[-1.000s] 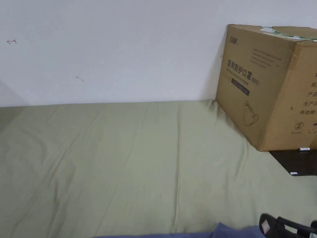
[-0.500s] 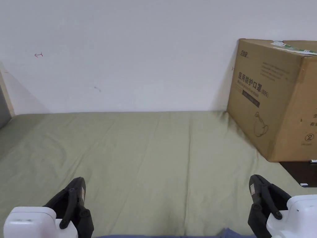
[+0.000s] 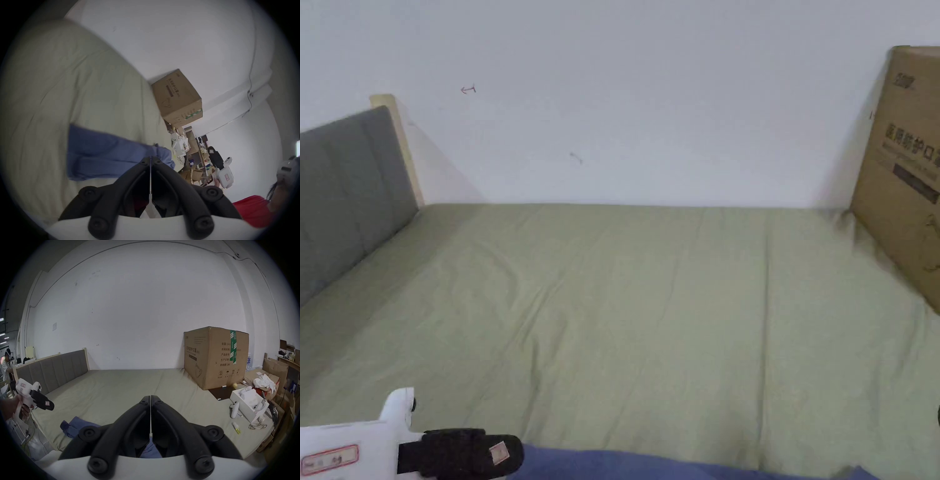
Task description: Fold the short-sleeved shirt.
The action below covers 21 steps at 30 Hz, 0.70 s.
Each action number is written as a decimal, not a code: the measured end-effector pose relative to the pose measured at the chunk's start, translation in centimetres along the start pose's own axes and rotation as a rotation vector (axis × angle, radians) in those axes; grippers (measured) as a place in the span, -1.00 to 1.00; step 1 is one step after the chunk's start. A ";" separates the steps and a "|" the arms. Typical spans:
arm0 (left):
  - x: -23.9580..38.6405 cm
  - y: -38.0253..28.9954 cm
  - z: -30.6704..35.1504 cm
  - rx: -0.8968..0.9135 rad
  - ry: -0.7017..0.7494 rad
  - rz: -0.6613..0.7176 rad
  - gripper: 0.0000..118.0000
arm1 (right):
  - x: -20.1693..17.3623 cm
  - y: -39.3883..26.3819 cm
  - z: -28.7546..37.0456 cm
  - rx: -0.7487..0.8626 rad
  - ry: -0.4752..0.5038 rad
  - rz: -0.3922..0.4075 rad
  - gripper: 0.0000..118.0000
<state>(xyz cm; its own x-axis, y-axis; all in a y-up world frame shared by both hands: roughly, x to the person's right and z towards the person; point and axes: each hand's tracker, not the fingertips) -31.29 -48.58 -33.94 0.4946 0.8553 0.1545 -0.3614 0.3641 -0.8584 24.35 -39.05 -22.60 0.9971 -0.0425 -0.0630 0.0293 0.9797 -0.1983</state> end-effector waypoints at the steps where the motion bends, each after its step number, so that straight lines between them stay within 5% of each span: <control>1: -2.0 0.2 0.4 0.033 0.049 0.033 -0.48 | -0.3 -0.1 -0.3 -0.015 0.002 0.016 -1.00; 3: -5.3 -0.3 0.4 0.064 0.069 0.124 0.75 | -1.0 -0.4 -0.8 -0.045 0.013 0.040 -1.00; 4: -6.8 -0.4 0.1 0.043 0.060 0.168 1.00 | -1.3 -0.4 -1.1 -0.060 0.025 0.050 -1.00; 10: -12.0 -1.7 -2.7 -0.001 -0.030 0.260 1.00 | -3.2 -0.3 -2.0 -0.101 0.071 0.092 -1.00; 14: -13.8 -1.6 -6.2 -0.013 -0.173 0.289 0.99 | -4.2 0.0 -3.2 -0.156 0.102 0.008 -1.00; 16: -13.7 -1.1 -8.0 -0.005 -0.162 0.291 0.78 | -4.7 0.1 -3.7 -0.166 0.107 0.001 -1.00; 17: -14.1 -1.2 -8.9 0.011 -0.095 0.295 0.44 | -5.0 0.1 -4.0 -0.174 0.109 0.003 -1.00; 18: -14.7 -1.3 -9.7 0.014 0.011 0.296 -0.52 | -5.2 0.0 -4.2 -0.180 0.111 0.007 -1.00; 19: -15.2 -1.5 -10.9 -0.005 0.192 0.289 -0.93 | -5.3 -0.2 -4.4 -0.188 0.114 0.011 -1.00; 21: -14.4 -2.2 -10.4 0.098 0.023 0.259 -0.93 | -5.6 -0.3 -4.5 -0.196 0.121 0.017 -1.00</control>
<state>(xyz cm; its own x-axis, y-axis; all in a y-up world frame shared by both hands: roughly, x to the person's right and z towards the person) -29.41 -65.57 -39.42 0.3933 0.9163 -0.0759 -0.5521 0.1693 -0.8164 18.48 -39.96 -26.56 0.9813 -0.0608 -0.1828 -0.0139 0.9242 -0.3818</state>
